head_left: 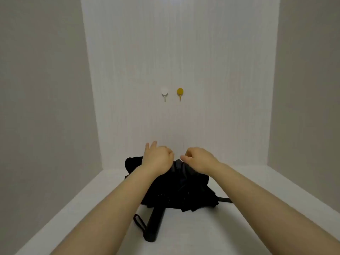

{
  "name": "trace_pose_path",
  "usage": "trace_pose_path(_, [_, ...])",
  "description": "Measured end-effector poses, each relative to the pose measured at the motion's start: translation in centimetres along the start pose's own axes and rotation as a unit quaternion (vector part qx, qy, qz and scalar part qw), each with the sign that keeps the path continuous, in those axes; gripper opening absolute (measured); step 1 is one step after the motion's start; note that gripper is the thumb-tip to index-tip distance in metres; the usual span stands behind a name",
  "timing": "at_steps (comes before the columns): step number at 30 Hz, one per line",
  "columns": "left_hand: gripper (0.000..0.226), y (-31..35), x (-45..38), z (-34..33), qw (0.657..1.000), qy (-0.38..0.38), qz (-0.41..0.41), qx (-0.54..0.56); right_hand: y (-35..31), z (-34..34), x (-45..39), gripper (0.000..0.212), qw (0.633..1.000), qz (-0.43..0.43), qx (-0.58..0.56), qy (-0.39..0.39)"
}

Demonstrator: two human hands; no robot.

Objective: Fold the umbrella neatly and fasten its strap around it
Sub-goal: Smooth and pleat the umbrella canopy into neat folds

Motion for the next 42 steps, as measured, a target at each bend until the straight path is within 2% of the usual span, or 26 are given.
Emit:
trace_pose_path(3, [0.046,-0.2,-1.5,-1.5,0.988,-0.026,0.037,-0.146,0.8,-1.5,-1.0,0.049,0.998,-0.006,0.052,-0.018])
trace_pose_path(5, [0.058,-0.9,-2.3,-2.5,0.977,-0.052,0.095,-0.181,1.9,-2.5,-1.6,0.058,0.995,-0.038,0.086,-0.032])
trace_pose_path(9, [0.106,-3.2,-2.3,-5.5,0.967,-0.096,0.212,-0.107,6.0,-5.6,-1.7,0.083,0.980,-0.173,0.058,-0.079])
trace_pose_path(11, [0.122,-4.4,-2.2,-7.9,0.958,-0.135,0.249,-0.054,7.3,-7.5,-1.3,0.095,0.973,-0.205,0.015,-0.109])
trace_pose_path(14, [0.139,-5.8,-1.7,-10.9,0.942,-0.199,0.271,-0.024,8.0,-9.4,-0.6,0.101,0.969,-0.198,-0.050,-0.138])
trace_pose_path(18, [0.144,-6.1,-0.1,-12.7,0.928,-0.247,0.279,-0.004,8.0,-11.0,0.5,0.105,0.970,-0.156,-0.086,-0.164])
trace_pose_path(22, [0.148,-5.9,1.3,-13.8,0.928,-0.261,0.266,0.000,6.9,-10.9,1.6,0.093,0.979,-0.100,-0.086,-0.154])
trace_pose_path(24, [0.148,-5.5,1.8,-14.0,0.935,-0.257,0.242,-0.012,6.3,-10.7,2.3,0.076,0.983,-0.082,-0.048,-0.155])
trace_pose_path(27, [0.142,-4.9,2.7,-13.6,0.943,-0.259,0.208,0.007,5.3,-10.3,3.8,0.033,0.984,-0.062,-0.017,-0.167])
trace_pose_path(29, [0.132,-4.8,3.4,-13.2,0.947,-0.256,0.189,0.037,4.2,-9.4,5.4,0.029,0.981,-0.035,-0.034,-0.189])
trace_pose_path(33, [0.086,-5.1,4.8,-11.9,0.966,-0.221,0.117,0.062,2.8,-6.0,8.6,0.048,0.970,0.007,-0.089,-0.227])
trace_pose_path(35, [0.074,-5.2,5.5,-11.3,0.970,-0.218,0.092,0.059,2.8,-3.9,9.3,0.043,0.975,0.011,-0.105,-0.196])
trace_pose_path(37, [0.068,-5.0,6.0,-10.9,0.970,-0.229,0.071,0.048,3.4,-1.8,9.8,0.039,0.986,0.015,-0.102,-0.129])
trace_pose_path(39, [0.063,-4.6,6.3,-10.6,0.968,-0.244,0.052,0.040,3.2,-0.6,10.8,0.055,0.993,0.060,-0.011,-0.101])
trace_pose_path(42, [0.058,-3.9,6.7,-10.3,0.964,-0.262,0.026,0.027,2.7,-2.2,12.4,0.095,0.972,0.133,0.130,-0.143])
Point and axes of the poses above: each hand's wrist, its own x-axis away from the middle knuckle, its own z-axis out of the back of the hand, y = z × x, the point moved 8 cm from there along -x, towards the middle knuckle, and after that the axes turned 4 degrees about z, right-handed, at the moved point
